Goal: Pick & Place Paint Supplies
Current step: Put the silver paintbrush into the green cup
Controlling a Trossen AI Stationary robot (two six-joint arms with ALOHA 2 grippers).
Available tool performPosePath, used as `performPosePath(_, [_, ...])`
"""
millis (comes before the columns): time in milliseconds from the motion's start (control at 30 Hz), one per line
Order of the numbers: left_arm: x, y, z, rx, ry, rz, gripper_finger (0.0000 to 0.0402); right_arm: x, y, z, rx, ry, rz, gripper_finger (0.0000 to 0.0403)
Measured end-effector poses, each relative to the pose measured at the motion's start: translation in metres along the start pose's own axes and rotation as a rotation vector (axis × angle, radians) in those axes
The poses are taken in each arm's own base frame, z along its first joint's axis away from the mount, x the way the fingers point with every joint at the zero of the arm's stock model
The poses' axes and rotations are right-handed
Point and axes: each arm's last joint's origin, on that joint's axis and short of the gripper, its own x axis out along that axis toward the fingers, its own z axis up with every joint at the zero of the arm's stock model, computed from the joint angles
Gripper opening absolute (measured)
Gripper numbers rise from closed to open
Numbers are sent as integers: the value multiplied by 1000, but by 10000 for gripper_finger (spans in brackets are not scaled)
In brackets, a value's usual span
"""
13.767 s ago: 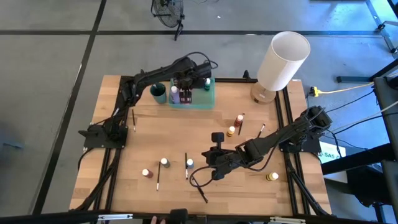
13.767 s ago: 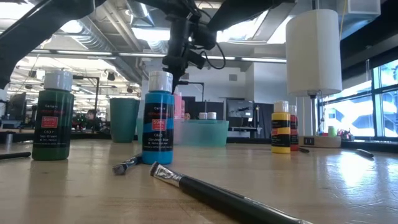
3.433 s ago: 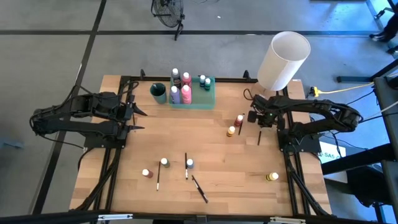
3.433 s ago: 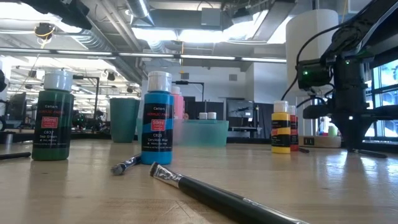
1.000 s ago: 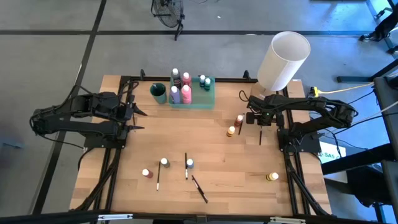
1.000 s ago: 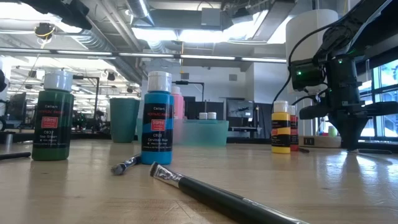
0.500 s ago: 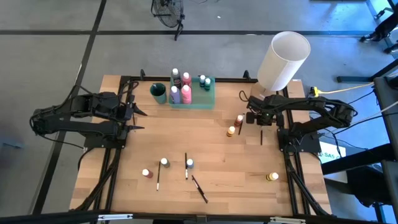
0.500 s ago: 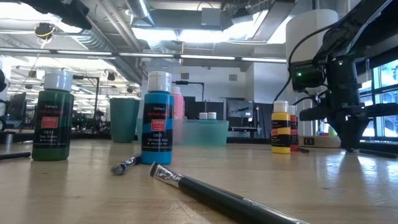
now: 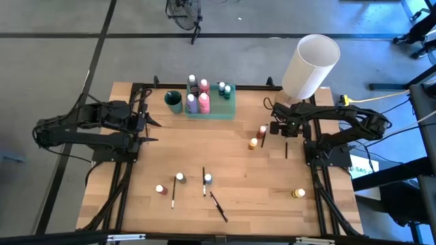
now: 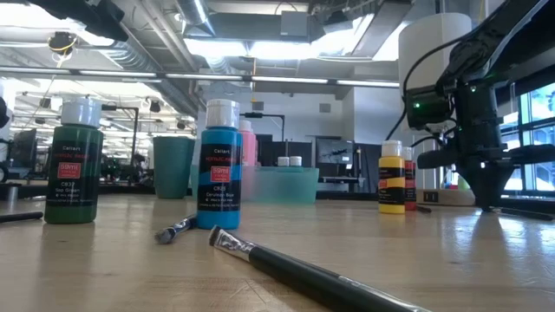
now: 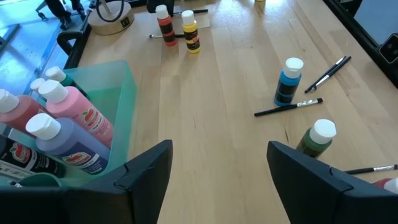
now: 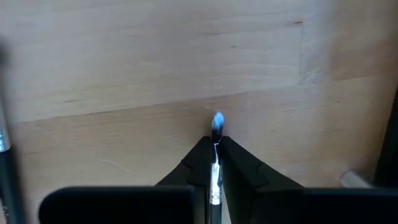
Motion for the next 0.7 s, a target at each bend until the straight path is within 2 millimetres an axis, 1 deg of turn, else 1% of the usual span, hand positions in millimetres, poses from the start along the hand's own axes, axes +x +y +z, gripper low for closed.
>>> performPosePath(200, [0, 0, 0, 0, 0, 0, 259, 0, 0, 0, -8, 4, 2, 8])
performPosePath(500, [11, -1, -11, -4, 35, -8, 260, 0, 0, 0, -28, 4, 1, 5])
performPosePath(700, [11, -1, -10, -3, 25, -5, 258, 0, 0, 0, -58, 2, -2, 5])
